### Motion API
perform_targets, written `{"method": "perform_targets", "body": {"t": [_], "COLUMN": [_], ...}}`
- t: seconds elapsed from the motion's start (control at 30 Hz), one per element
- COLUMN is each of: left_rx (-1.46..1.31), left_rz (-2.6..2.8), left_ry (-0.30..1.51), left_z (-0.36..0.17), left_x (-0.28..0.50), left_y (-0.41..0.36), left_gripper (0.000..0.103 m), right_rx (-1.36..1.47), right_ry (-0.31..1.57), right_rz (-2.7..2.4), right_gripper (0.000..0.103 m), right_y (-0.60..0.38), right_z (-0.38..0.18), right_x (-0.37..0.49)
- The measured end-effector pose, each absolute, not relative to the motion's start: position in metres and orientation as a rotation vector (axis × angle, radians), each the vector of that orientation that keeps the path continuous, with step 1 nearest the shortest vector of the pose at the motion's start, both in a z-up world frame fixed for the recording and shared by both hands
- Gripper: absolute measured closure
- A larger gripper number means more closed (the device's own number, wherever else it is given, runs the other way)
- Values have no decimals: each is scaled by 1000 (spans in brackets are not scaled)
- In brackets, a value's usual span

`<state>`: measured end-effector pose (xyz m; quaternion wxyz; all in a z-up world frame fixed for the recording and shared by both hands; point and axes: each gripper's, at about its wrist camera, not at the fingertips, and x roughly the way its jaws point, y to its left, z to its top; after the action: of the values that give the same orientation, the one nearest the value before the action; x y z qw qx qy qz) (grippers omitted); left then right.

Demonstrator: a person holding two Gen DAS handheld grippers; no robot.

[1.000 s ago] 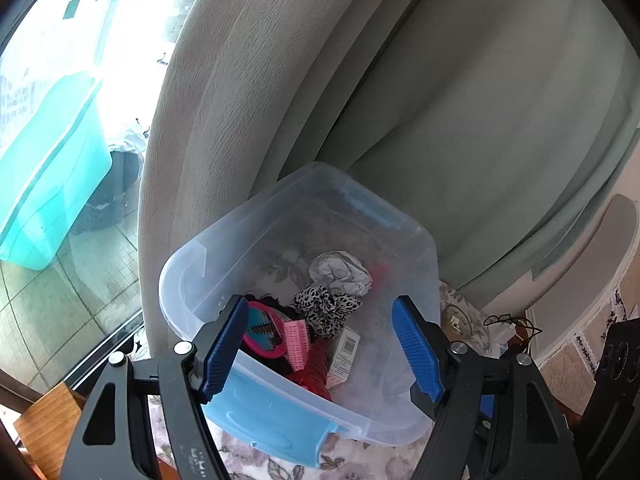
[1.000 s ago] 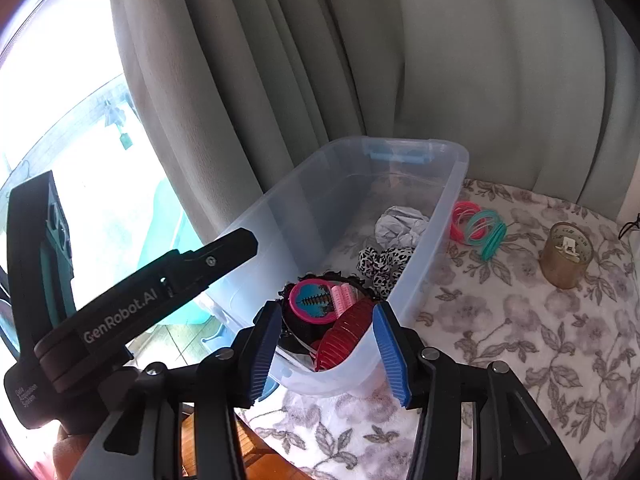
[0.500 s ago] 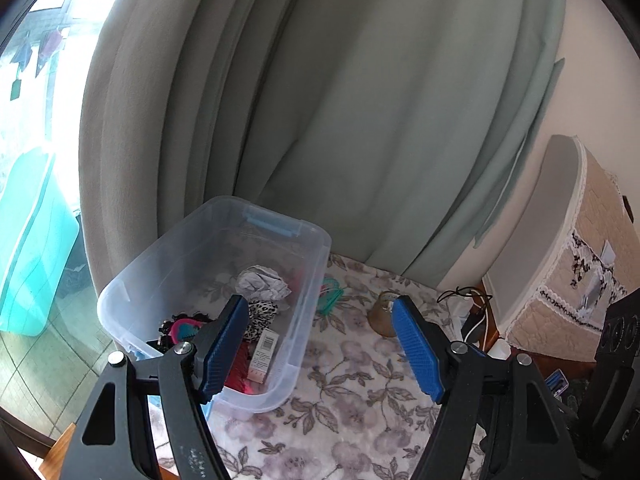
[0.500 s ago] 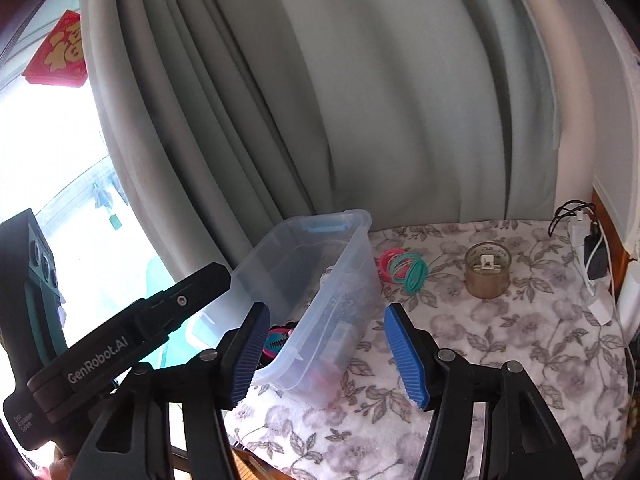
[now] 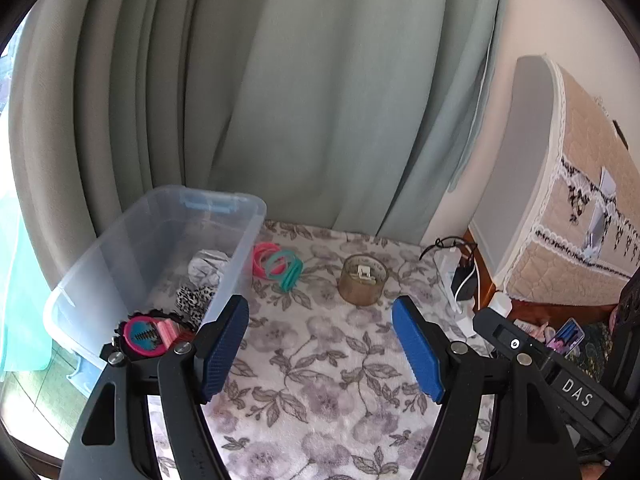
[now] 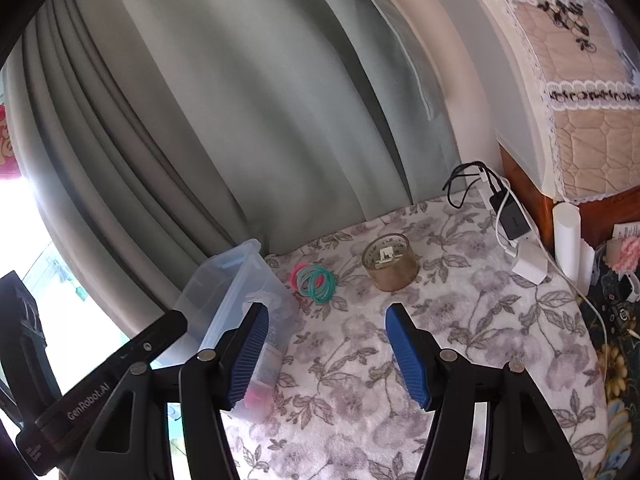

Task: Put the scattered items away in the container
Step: 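Move the left gripper toward the bangles while the right gripper approaches the tape roll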

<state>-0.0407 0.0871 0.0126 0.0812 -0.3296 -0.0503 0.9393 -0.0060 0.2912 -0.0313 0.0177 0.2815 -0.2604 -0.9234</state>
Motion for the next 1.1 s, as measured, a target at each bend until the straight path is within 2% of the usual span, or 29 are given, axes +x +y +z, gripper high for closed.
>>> {"method": "perform_targets", "body": {"t": [0.4, 0.53, 0.8, 1.1], "left_rx": [-1186, -1231, -1263, -1265], "left_rz": [2833, 2838, 2893, 2907], "left_ry": [115, 201, 148, 199], "left_z": [-73, -99, -133, -164], "left_x": [-130, -166, -219, -252], "left_y": [123, 128, 118, 119], "left_gripper": [28, 28, 28, 30], "right_rx": [1064, 1111, 1170, 1244], "right_ry": [-834, -739, -539, -245], "right_rz": [-2867, -2871, -2844, -2701], "right_gripper": [38, 38, 38, 38], "right_y": [326, 327, 320, 314], "right_z": [-85, -92, -103, -116], "right_x": [-45, -71, -140, -219]}}
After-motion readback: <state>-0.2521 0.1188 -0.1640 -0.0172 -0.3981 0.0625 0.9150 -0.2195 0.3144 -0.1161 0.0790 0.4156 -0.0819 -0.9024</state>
